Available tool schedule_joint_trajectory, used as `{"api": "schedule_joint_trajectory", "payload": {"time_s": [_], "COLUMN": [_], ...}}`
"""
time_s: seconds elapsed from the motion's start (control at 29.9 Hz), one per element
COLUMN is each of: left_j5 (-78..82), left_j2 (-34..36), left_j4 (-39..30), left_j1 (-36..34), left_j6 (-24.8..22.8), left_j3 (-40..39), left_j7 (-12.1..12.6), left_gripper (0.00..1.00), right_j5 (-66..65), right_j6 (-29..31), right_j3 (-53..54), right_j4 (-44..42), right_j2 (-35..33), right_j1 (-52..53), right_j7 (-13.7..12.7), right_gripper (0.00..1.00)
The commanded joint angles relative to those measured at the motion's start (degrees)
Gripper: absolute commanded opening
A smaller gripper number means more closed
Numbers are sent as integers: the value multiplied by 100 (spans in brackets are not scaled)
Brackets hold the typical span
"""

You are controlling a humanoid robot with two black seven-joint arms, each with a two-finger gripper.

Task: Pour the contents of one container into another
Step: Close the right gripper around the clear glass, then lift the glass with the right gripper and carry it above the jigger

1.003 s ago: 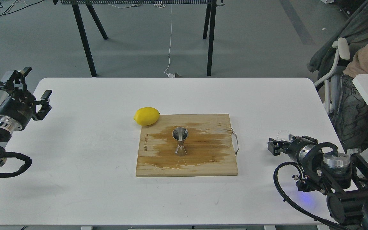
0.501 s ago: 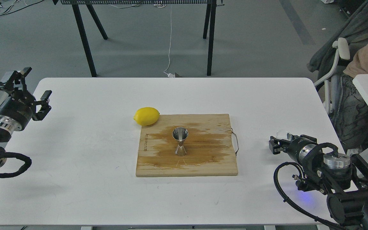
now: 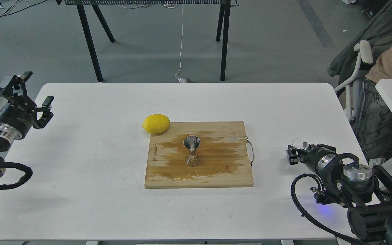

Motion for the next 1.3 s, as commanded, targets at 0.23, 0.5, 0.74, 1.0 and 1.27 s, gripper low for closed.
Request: {"api": "schedule_joint_trajectory", "payload": {"time_s": [0.23,0.5,0.74,1.0,1.27], "left_j5": [-14,-14,-14,-23,-14], "left_j2": [-16,-16,-25,-25,-130], "left_j4": [25,25,25,25,25], "left_j1": [0,0,0,-9,-9], "left_j6": [0,0,0,0,0], "left_j3": [9,9,9,9,9], "left_j7": [0,0,0,0,0], "left_gripper": [99,99,99,99,99], "right_j5": [0,-114,-736,-1721,-2336], "right_j6": [33,164,244,252,270], "right_j3": [-8,-201,-395,-517,-1360], "right_j4": [18,202,1018,2012,2285], "right_j2": [0,0,-70,-44,-18], "right_j1": [-44,-71,-44,78,798], "right_j7": [1,1,-8,-87,-105], "right_gripper": [50,49,49,48,48]}}
